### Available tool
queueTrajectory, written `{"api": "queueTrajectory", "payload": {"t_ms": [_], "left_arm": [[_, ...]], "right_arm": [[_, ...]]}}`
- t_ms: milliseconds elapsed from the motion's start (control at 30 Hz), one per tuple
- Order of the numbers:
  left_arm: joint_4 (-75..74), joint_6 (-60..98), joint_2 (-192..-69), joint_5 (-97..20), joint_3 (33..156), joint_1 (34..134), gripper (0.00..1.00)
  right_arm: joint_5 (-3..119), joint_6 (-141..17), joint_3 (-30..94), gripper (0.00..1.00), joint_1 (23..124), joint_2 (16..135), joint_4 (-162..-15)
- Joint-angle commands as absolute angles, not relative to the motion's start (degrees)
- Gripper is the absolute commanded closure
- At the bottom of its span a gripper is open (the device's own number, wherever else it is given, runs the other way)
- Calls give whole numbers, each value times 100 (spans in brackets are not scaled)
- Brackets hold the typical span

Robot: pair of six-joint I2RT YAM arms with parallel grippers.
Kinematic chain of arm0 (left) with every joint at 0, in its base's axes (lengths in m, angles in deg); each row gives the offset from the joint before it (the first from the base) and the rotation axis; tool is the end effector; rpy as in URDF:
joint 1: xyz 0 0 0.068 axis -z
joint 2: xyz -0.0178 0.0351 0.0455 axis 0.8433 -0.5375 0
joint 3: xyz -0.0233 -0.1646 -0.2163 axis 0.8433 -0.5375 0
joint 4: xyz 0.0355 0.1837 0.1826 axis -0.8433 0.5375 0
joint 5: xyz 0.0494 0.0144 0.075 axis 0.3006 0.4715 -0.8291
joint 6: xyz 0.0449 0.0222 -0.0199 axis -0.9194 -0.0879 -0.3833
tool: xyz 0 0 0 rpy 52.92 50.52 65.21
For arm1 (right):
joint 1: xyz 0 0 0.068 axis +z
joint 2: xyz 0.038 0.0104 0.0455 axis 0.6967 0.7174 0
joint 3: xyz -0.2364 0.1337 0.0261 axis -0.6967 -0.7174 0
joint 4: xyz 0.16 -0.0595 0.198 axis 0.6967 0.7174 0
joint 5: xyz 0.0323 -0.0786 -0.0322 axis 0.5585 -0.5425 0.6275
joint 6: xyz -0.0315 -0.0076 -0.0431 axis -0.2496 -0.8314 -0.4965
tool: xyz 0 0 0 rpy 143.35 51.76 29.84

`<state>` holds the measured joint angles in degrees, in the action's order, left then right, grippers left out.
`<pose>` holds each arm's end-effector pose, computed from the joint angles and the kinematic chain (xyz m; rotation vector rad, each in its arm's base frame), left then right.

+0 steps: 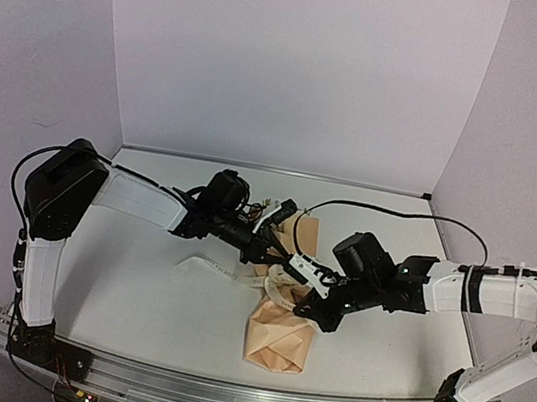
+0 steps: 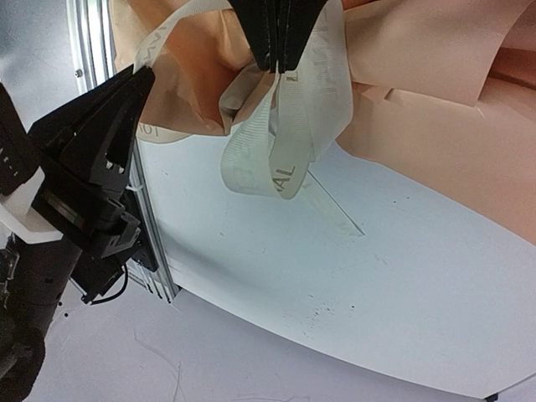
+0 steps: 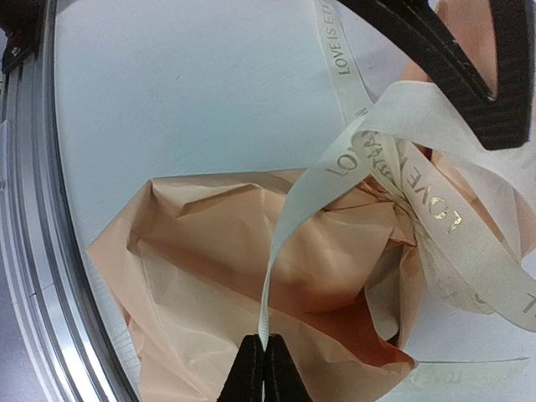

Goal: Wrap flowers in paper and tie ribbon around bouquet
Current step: Cross the half-tied ribbon over the folded bouquet.

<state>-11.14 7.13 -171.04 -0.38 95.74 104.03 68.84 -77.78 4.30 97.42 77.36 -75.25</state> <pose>0.2852 -0.3385 0.1793 1.3235 1.7486 -1.3211 0.1666 0.2421 0.2026 -1.4199 2.0621 0.7293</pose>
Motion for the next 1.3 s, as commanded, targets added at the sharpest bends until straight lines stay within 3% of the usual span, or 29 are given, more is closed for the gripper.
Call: {"api": "queueTrajectory", "payload": {"t_ms": [0,500,1267], "left_arm": [[-1454,675,-16645,-51,9388,10340,100],[-2607,1528,-16309,-430,8733,10284,100],[-3198,1761,-15726,-335,7627,10284,95]], "right_arm": [[6287,-7787,487,100,9758,7358,-7325],[5250,-7884,-248,100,9551,6670,-6946],[6115,-7349,-156,100,8719,6885,-6933]]}}
